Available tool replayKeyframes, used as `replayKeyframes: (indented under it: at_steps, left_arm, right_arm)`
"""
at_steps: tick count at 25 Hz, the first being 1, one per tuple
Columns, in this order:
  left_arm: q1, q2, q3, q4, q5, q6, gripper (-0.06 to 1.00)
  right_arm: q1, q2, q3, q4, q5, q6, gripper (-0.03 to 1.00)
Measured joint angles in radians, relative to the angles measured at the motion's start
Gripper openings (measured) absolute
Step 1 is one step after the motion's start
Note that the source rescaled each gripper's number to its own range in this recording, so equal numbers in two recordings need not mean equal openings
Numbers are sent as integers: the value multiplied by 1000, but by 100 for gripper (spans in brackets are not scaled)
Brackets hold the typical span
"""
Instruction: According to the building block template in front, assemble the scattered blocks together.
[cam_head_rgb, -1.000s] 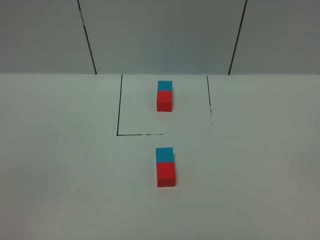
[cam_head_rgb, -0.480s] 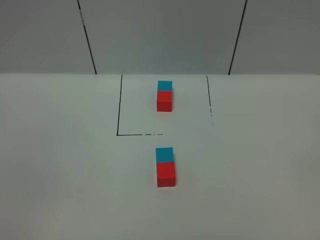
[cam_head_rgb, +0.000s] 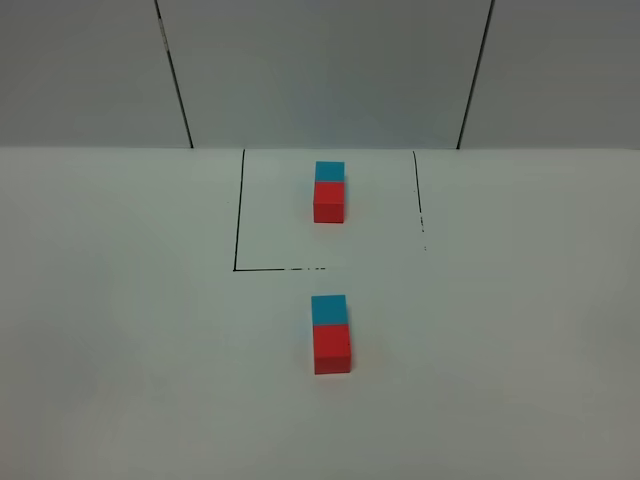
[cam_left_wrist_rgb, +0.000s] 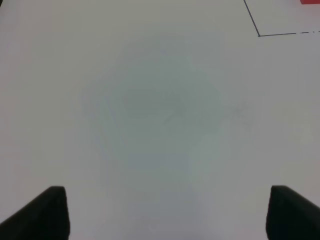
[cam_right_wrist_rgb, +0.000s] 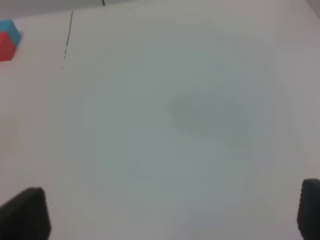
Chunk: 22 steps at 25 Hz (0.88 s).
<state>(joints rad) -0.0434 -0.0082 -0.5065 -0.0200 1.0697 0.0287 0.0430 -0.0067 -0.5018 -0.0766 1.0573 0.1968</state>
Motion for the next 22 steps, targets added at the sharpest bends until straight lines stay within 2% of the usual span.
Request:
replayKeyframes:
  at_steps: [22]
  left_arm:
    - [0, 0, 0, 0, 0, 0, 88]
  right_arm:
    - [-20, 0, 0, 1, 0, 1, 100]
